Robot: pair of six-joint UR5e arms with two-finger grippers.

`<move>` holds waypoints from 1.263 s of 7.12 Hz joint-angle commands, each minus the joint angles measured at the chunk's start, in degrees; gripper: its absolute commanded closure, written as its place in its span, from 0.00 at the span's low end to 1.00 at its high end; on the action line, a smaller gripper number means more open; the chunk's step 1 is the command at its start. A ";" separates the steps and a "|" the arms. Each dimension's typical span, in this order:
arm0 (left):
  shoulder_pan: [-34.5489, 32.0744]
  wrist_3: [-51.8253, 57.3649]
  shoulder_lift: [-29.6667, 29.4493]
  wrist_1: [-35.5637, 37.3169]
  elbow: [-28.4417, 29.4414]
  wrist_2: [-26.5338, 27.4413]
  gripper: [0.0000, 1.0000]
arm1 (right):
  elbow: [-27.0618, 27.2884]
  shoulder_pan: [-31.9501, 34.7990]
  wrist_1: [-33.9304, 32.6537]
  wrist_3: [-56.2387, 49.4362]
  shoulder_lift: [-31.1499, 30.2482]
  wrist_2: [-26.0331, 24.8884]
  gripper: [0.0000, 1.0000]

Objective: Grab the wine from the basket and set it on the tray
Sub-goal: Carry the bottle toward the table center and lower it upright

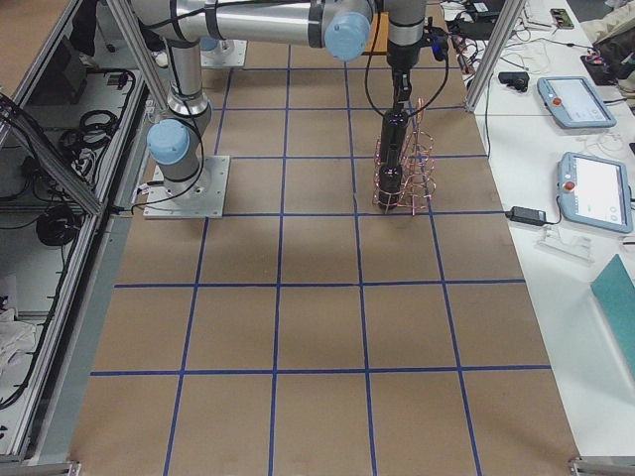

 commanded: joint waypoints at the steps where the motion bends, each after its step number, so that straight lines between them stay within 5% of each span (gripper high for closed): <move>1: 0.09 0.00 0.11 0.00 0.00 0.12 0.00 | -0.19 3.60 6.22 4.92 -5.67 -0.09 0.85; 4: 0.62 0.09 0.28 -0.27 0.00 -0.06 0.00 | 3.75 23.35 7.21 29.56 -5.43 0.70 0.92; 7: 0.79 0.09 0.46 -0.62 0.00 -0.06 0.00 | 7.54 38.30 -5.78 43.42 1.49 0.27 0.92; 9: 0.88 0.18 0.37 -0.53 0.00 0.03 0.00 | 11.30 42.56 -12.44 48.54 5.11 0.53 0.91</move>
